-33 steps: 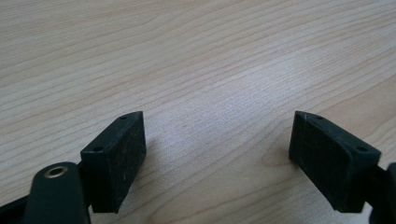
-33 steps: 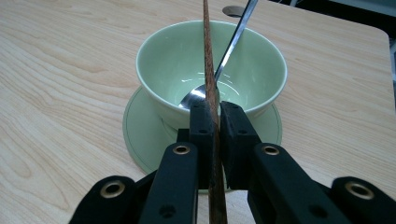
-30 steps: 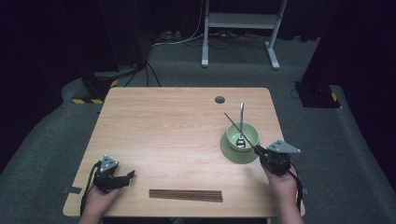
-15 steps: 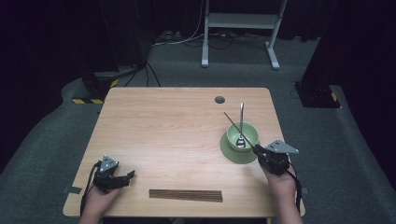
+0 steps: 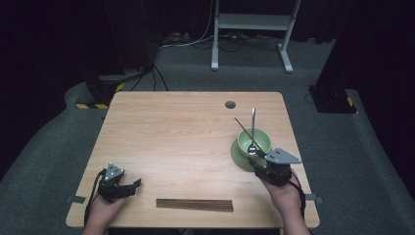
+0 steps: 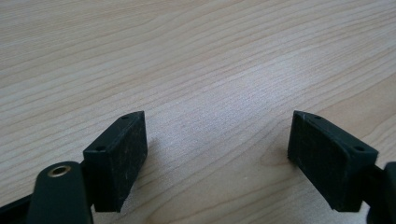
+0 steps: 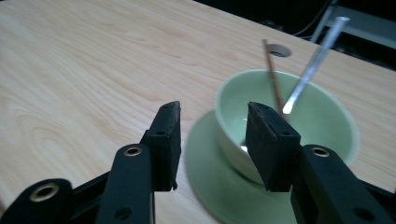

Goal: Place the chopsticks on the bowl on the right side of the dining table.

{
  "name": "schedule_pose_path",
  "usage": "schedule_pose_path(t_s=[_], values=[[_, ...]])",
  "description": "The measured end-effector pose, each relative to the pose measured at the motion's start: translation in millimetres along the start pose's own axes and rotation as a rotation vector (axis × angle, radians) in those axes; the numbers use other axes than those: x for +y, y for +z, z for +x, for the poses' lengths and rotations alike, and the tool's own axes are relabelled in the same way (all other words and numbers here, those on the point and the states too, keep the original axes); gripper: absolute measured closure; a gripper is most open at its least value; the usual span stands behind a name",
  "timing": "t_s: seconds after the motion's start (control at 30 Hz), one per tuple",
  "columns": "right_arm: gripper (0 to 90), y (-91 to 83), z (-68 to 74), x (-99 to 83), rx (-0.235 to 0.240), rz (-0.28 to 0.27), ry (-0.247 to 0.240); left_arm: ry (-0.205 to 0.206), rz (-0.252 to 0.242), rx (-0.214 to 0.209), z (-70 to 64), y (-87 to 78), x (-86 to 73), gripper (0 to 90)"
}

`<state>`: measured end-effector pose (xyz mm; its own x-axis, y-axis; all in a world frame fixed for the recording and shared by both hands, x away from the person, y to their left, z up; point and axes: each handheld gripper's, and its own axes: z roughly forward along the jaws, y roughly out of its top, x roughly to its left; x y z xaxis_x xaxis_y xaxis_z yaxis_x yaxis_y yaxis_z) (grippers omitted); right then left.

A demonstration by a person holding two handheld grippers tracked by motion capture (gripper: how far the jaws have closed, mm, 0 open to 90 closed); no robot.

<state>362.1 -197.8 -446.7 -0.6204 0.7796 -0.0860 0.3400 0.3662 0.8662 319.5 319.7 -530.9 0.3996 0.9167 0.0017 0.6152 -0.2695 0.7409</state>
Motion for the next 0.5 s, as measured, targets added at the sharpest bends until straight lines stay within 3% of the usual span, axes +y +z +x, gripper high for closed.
schedule_pose_path(t_s=[0.5], values=[[47.1,39.2,58.9,-10.7,0.177,0.107,-0.070,0.006,-0.002,-0.004,-0.6,-0.2,-0.2,20.8]])
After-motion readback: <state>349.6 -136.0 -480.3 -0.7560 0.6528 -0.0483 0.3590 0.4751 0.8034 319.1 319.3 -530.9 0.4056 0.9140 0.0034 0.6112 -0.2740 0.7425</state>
